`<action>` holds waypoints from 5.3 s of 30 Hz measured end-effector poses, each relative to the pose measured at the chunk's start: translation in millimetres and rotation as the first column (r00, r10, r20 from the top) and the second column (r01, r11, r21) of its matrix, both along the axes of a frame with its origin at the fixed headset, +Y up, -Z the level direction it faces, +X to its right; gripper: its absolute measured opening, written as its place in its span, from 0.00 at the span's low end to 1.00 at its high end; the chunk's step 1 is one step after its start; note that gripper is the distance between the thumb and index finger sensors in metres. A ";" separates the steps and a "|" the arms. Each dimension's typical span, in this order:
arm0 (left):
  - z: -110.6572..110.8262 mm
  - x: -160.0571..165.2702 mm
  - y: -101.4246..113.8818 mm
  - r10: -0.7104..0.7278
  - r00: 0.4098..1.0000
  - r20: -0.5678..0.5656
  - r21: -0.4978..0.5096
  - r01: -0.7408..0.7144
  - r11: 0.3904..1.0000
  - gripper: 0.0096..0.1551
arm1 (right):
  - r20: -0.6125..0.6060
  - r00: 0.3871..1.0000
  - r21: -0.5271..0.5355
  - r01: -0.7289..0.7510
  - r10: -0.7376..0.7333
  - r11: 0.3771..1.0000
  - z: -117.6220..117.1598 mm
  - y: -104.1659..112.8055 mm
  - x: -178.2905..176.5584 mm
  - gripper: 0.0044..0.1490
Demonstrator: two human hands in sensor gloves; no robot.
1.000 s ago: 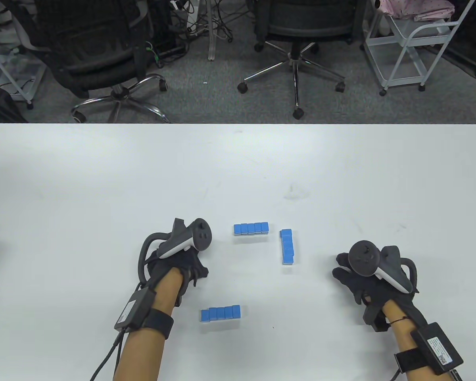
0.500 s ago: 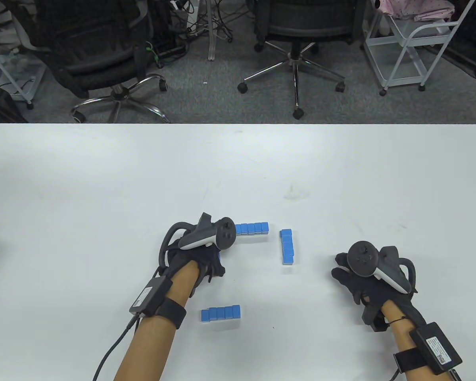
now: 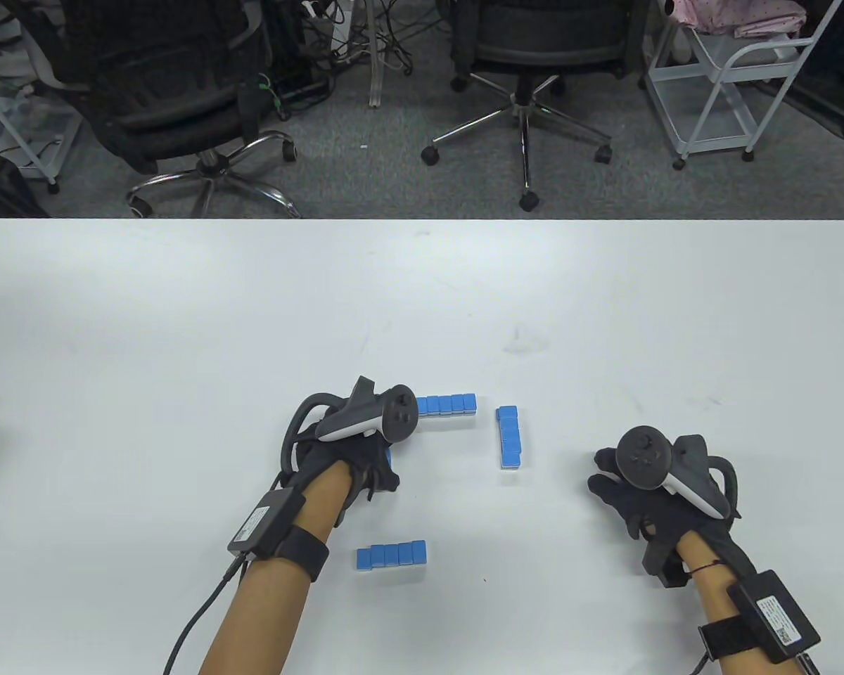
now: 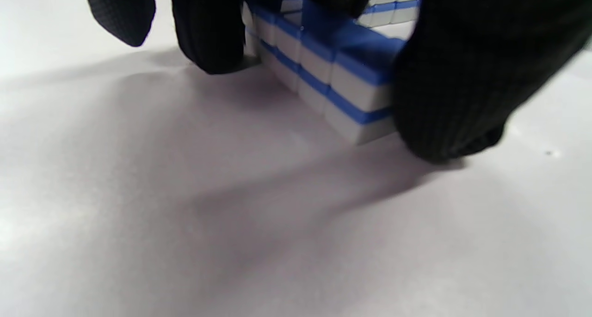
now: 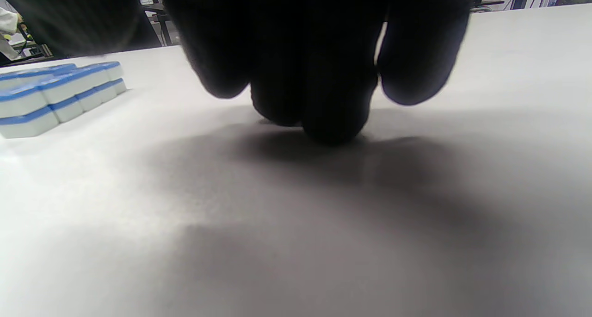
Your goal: Build mahjong tile wall
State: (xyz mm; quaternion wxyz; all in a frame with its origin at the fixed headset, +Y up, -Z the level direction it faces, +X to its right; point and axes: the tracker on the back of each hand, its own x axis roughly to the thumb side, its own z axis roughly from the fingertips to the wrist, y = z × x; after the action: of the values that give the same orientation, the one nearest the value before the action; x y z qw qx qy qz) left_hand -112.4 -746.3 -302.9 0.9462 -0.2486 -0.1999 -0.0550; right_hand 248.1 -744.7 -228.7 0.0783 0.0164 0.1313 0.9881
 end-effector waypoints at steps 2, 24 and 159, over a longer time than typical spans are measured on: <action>0.4 -1.7 1.0 0.016 1.000 0.000 -0.004 -0.016 1.000 0.55 | -0.001 1.000 -0.002 0.000 0.000 1.000 0.0 0.1 0.1 0.40; 80.6 -131.3 27.5 0.382 0.914 -0.137 0.236 -0.345 0.909 0.50 | -0.009 0.999 0.074 -0.048 0.048 0.996 6.2 14.9 -8.2 0.39; 106.2 -220.7 15.3 0.638 0.668 -0.383 0.308 -0.559 0.770 0.43 | 0.306 0.946 0.241 -0.189 0.111 0.952 12.9 107.0 -130.2 0.49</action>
State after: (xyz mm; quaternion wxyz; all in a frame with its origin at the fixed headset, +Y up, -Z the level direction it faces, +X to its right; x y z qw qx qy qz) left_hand -333.1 -731.1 -196.7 0.9472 -0.0955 -0.0317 0.3044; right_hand 117.9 -637.8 -215.8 0.0176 -0.1278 -0.0153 0.9915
